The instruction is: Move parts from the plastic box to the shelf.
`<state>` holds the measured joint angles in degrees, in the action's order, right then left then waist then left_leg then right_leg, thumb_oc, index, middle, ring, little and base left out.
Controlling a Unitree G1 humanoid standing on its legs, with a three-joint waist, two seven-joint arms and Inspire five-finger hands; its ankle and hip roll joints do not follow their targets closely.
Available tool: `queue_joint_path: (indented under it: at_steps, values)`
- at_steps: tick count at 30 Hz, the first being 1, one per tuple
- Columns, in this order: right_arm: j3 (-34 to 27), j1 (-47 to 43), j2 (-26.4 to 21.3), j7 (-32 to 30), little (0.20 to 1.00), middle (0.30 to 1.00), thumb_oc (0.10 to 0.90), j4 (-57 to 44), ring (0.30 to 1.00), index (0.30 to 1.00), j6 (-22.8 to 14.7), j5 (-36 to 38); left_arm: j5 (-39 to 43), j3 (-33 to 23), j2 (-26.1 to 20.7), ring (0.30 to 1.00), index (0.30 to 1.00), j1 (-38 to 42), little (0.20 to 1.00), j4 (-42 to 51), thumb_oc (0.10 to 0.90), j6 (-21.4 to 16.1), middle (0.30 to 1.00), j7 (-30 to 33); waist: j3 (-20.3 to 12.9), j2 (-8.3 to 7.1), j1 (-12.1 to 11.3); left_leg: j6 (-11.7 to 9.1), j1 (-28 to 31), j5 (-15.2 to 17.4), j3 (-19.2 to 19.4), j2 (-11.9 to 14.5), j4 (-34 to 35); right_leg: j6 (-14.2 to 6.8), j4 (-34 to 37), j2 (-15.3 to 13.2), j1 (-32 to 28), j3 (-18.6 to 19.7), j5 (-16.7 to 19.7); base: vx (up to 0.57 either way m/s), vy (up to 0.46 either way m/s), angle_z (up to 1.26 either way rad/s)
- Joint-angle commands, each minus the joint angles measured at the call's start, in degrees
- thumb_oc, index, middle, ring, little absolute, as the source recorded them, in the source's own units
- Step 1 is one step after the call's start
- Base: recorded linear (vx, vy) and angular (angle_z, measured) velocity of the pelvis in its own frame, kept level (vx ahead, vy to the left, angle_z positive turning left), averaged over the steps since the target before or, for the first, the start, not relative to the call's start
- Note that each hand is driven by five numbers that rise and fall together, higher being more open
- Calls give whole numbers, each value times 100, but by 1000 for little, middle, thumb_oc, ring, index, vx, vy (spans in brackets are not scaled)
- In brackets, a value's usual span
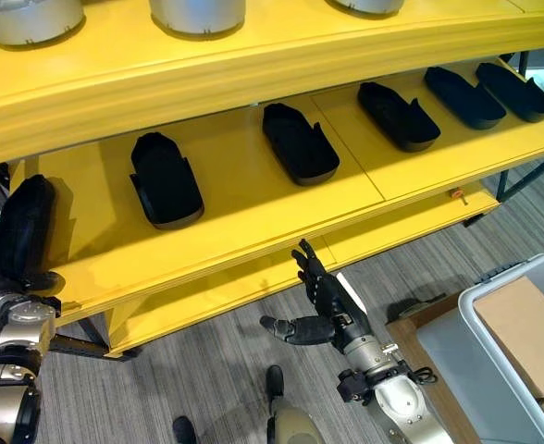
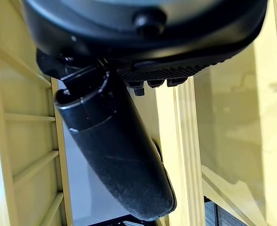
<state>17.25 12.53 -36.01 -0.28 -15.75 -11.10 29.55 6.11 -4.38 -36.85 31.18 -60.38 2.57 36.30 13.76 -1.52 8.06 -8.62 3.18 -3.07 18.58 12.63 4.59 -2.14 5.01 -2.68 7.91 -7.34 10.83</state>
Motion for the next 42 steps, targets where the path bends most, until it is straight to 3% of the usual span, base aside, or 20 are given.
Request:
queue_joint_path:
  at_steps: [1, 13, 19, 26, 42]
  values:
    - [-440, -251, 205, 55, 1000, 1000, 900, -757, 1000, 1000, -685, 297, -111, 156, -750, 1000, 1000, 518, 1000, -318, 900, -164, 1000, 173, -144, -197, 19, -10, 296, -24, 74, 55, 41, -594, -5, -506, -750, -93, -717, 0, 0, 0]
    - [-483, -292, 240, 16, 1000, 1000, 900, -632, 1000, 1000, -717, 201, -697, 818, -709, 1000, 1000, 897, 1000, 895, 900, -459, 1000, 307, -183, -175, 65, 2, 293, -5, 40, 32, 41, -599, -1, -515, -792, -127, -739, 1, -1, 1]
    - [-634, -360, 317, -10, 1000, 1000, 900, -526, 1000, 1000, -663, 97, -1736, 1173, -820, 1000, 1000, 883, 1000, 2572, 900, -421, 1000, 196, -139, -125, 84, 28, 269, 8, 2, 25, 41, -597, -1, -527, -787, -121, -740, -3, 0, 1]
    - [-726, -394, 355, 18, 1000, 1000, 900, -484, 1000, 1000, -595, 43, -2428, 1213, -923, 1000, 1000, 794, 1000, 3418, 900, -386, 1000, 31, -77, -80, 102, 39, 253, 16, 5, 16, 41, -592, -4, -541, -760, -113, -720, 0, 0, 0]
    - [-927, -240, 357, 91, 1000, 1000, 900, -547, 1000, 1000, -520, 59, -2182, 845, -455, 1000, 1000, 557, 1000, 3367, 900, -378, 1000, -12, -52, -68, 180, 59, 234, 21, 21, 2, 41, -565, -10, -523, -709, -74, -697, 0, 0, 0]
